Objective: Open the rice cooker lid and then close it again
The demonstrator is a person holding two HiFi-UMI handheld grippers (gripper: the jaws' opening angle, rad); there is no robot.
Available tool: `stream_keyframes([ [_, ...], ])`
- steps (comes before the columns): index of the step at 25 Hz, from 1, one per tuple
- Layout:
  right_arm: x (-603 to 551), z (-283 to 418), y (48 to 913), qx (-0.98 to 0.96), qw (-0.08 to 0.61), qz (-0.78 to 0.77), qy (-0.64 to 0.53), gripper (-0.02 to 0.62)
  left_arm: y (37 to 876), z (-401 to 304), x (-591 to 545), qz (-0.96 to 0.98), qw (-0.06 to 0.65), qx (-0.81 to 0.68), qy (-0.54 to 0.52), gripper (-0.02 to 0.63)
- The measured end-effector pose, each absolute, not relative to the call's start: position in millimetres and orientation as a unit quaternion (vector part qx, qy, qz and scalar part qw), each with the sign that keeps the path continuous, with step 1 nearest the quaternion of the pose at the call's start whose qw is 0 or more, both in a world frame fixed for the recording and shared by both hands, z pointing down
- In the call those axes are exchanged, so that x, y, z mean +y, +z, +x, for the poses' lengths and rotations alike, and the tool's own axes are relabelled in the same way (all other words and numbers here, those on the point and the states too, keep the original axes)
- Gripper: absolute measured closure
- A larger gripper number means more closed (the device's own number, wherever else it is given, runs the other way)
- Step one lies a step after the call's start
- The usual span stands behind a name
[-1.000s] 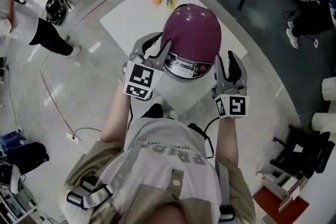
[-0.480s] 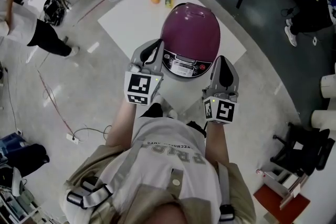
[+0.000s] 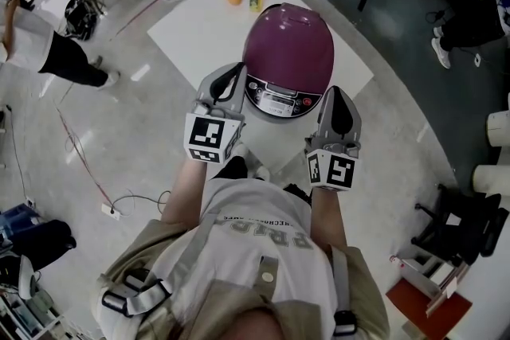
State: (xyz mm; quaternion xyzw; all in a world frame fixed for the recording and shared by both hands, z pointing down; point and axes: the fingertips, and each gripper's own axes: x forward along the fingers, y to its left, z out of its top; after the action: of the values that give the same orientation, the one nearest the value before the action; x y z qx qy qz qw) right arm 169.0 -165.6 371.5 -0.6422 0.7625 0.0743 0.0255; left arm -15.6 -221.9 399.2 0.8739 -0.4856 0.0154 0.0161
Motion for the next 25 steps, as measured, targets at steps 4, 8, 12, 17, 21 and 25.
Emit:
stream_keyframes([
  [4,-164.9,167.9,373.3,0.762,0.015,-0.643,0.075,0.595,398.9,-14.4,-219.5,0.874,0.009,-0.485,0.020,0.598],
  [8,-164.3,168.0,374.7,0.760,0.006,-0.646,0.074,0.595,397.9,-13.0,-218.9,0.875,0.004,-0.484,0.023,0.598],
  [12,-164.5,166.2,371.7,0.762,0.006,-0.643,0.080,0.596,397.9,-12.4,-219.3,0.875,-0.003,-0.484,0.027,0.598],
  [17,-165.3,168.8,372.2,0.760,0.007,-0.645,0.079,0.597,396.0,-9.1,-219.1,0.876,-0.007,-0.482,0.026,0.598],
  [21,-166.0,170.0,371.5,0.759,0.005,-0.646,0.080,0.596,396.7,-9.2,-220.1,0.875,-0.010,-0.484,0.029,0.598],
  [25,-165.9,171.5,371.3,0.759,0.004,-0.646,0.081,0.597,396.2,-10.3,-220.9,0.873,-0.008,-0.486,0.025,0.598],
])
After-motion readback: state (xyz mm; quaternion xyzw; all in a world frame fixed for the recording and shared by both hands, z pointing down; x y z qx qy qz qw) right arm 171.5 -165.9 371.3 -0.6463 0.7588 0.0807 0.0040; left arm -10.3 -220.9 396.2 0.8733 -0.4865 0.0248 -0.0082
